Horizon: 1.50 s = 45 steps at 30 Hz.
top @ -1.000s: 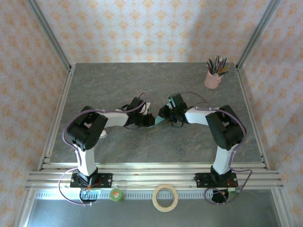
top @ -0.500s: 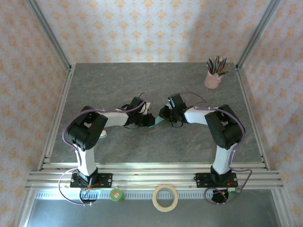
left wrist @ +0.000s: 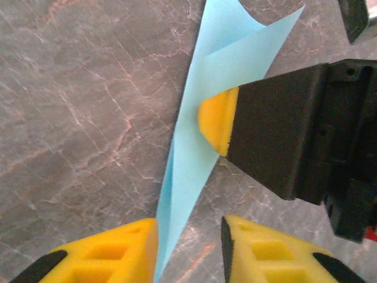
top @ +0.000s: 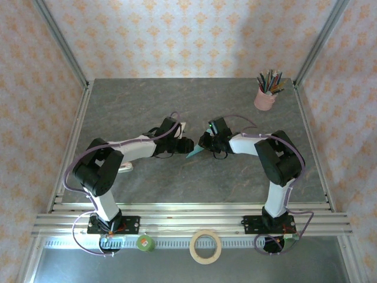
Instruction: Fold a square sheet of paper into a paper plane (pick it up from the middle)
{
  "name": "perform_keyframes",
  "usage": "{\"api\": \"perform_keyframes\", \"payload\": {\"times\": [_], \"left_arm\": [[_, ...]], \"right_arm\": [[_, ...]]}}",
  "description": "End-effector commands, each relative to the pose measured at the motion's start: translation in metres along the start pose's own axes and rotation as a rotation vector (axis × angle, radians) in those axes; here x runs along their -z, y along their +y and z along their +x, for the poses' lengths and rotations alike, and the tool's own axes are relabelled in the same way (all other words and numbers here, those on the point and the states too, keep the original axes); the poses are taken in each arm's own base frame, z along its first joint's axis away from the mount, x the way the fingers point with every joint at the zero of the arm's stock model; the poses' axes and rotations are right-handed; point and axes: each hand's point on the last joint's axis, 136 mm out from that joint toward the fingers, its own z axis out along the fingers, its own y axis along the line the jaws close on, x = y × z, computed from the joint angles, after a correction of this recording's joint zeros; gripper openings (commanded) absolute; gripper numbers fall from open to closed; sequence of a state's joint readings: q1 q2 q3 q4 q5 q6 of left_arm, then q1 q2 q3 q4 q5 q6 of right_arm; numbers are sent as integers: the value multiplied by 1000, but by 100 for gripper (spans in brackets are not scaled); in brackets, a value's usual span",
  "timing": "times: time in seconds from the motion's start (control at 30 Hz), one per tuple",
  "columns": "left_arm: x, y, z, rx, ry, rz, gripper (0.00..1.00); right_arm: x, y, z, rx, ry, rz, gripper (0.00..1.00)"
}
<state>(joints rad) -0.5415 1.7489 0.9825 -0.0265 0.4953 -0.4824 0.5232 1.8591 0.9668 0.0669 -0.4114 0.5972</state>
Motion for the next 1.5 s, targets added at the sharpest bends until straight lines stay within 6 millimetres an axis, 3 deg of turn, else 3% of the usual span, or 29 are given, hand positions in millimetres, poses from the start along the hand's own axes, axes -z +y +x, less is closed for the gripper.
{"api": "perform_keyframes", "payload": {"times": [0.0, 0.13, 0.33, 0.53, 0.57, 0.9, 1.47], "left_arm": [[-2, -21, -8, -7, 0, 94, 28], [-15, -31, -1, -11, 39, 140, 15], [-29, -33, 3, -8, 69, 162, 7], [-36, -32, -1, 1, 64, 159, 6], [-46, -24, 5, 17, 84, 143, 6], [-56, -10, 8, 32, 92, 110, 6], [-52, 12, 28, 90, 138, 106, 6]], "right_arm": [[-10, -54, 28, -17, 72, 194, 15], [-11, -58, 31, -20, 79, 201, 10], [-12, -61, 33, -30, 82, 203, 6], [-12, -63, 35, -33, 86, 205, 5], [-12, -64, 36, -34, 88, 207, 5], [-13, -66, 38, -35, 92, 209, 5], [-13, -83, 47, -27, 124, 277, 4]]}}
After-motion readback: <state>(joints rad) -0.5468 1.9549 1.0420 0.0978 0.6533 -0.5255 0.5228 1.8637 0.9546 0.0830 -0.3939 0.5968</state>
